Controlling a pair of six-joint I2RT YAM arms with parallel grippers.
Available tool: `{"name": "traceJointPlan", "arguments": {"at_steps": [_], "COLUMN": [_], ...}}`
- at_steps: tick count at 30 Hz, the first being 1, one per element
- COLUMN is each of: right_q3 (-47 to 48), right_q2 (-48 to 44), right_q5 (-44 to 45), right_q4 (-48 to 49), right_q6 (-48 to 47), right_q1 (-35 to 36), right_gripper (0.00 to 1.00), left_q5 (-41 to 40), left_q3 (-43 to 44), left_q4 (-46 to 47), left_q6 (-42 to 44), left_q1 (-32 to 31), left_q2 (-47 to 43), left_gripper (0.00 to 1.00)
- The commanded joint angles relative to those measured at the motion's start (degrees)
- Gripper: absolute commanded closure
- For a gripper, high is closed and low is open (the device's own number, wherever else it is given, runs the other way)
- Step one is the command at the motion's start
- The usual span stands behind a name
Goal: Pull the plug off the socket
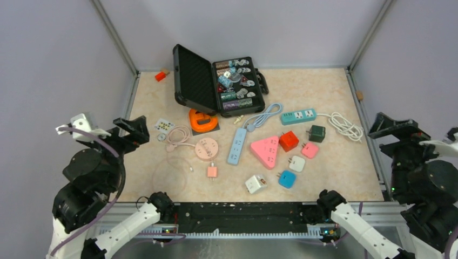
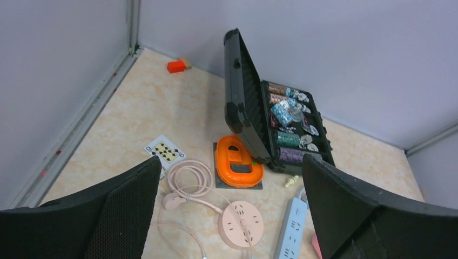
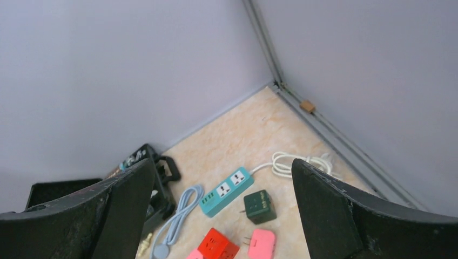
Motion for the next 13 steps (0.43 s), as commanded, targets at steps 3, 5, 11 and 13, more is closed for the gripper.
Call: {"name": "traceJointPlan", "arguments": {"at_steps": [3,5,11,13], "right_q3": [1.43,1.36,0.34,-0.03], "right_q2": [-2.85,-3.08,-3.11,-3.12], "right_q5": [6.95,7.13,6.85,6.71], "right_q4": [2.78,3.02,3.3,3.42], "right_q6": [-6.68,-6.77,-6.37,-6.11], "right_q1": [0.22,0.22,0.23,0.23], "right_gripper": [0.06,0.06,0.05,0.05], "left_q5": [-5.12,-5.27,-6.04,-5.82], "left_q3": [1.17,1.22,1.16,0.62], "left_q4": [2.01,1.83,0.74,1.28], "left_q6": [4.17,4.29,3.54,3.46], "left_q1": [-0.09,-0.09,-0.09,-0.11], "left_q2": [-3.96,-4.26,-3.66,-3.85], "left_gripper": [0.01,0.01,0.01,0.01]}}
